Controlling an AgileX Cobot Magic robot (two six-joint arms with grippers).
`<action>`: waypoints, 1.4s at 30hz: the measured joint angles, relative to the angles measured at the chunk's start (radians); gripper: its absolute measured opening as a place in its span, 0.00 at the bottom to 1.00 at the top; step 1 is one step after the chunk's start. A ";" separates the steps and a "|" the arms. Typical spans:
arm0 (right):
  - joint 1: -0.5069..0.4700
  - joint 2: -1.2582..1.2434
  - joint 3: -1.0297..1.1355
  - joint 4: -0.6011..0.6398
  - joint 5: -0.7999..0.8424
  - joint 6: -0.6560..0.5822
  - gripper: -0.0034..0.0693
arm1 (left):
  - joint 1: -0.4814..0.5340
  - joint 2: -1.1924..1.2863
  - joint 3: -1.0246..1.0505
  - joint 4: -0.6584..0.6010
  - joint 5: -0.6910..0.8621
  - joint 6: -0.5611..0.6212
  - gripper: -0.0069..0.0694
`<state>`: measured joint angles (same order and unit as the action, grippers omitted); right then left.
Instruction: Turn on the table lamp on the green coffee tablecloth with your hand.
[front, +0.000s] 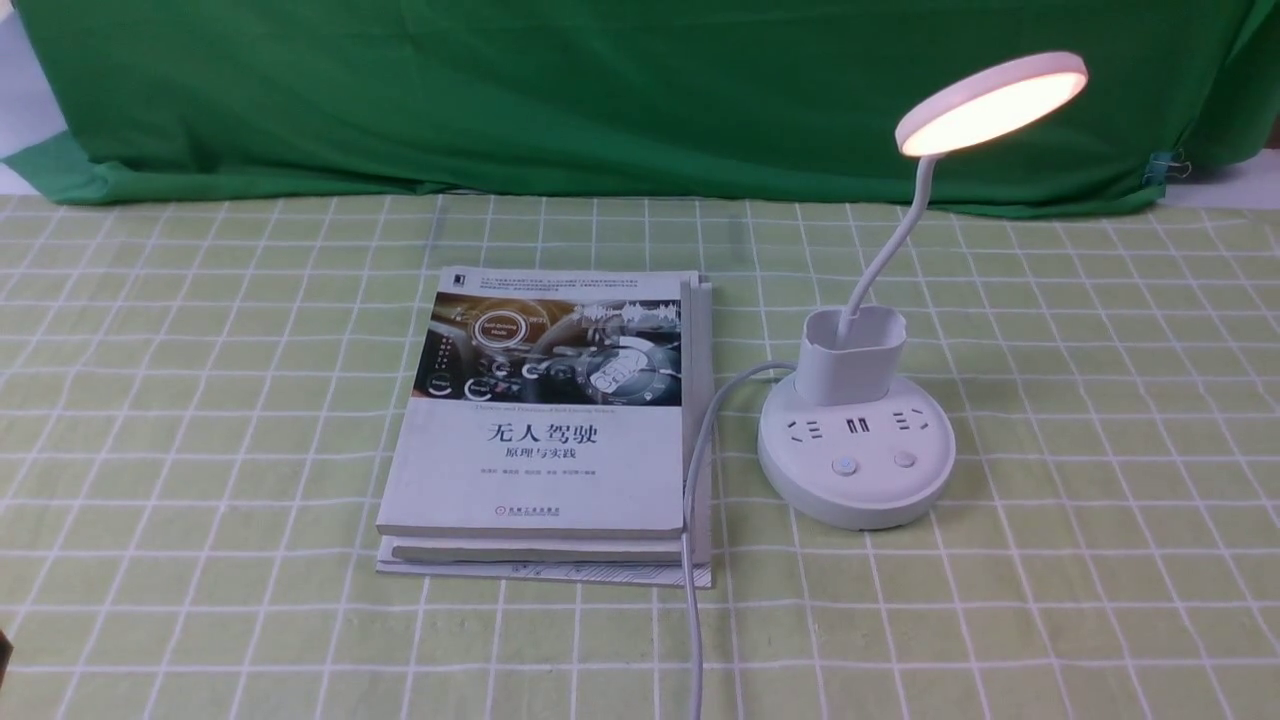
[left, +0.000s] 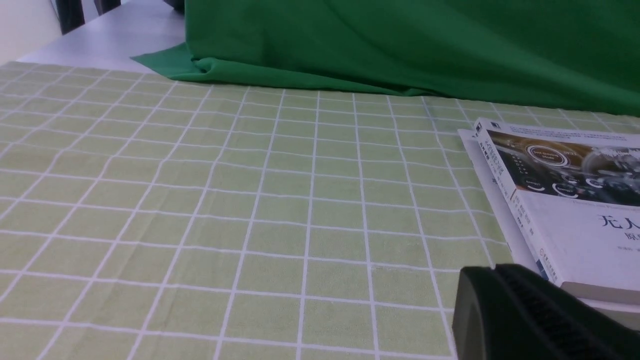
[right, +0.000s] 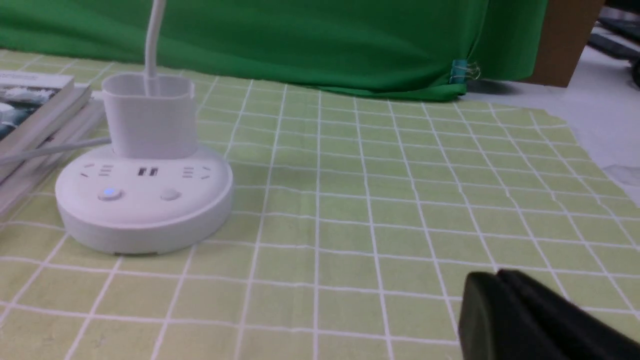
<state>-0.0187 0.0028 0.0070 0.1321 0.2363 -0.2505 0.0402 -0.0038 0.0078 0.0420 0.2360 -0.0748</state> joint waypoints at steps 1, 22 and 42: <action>0.000 -0.001 0.000 0.001 0.006 0.000 0.08 | 0.000 0.000 0.000 0.000 0.002 0.000 0.09; -0.005 -0.001 0.000 0.004 0.016 -0.004 0.14 | 0.000 0.000 0.000 0.000 0.001 0.000 0.09; -0.005 -0.001 0.000 0.005 0.016 -0.005 0.18 | 0.000 0.000 0.000 0.000 0.001 0.000 0.09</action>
<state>-0.0237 0.0019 0.0070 0.1366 0.2528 -0.2557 0.0402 -0.0038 0.0078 0.0420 0.2370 -0.0748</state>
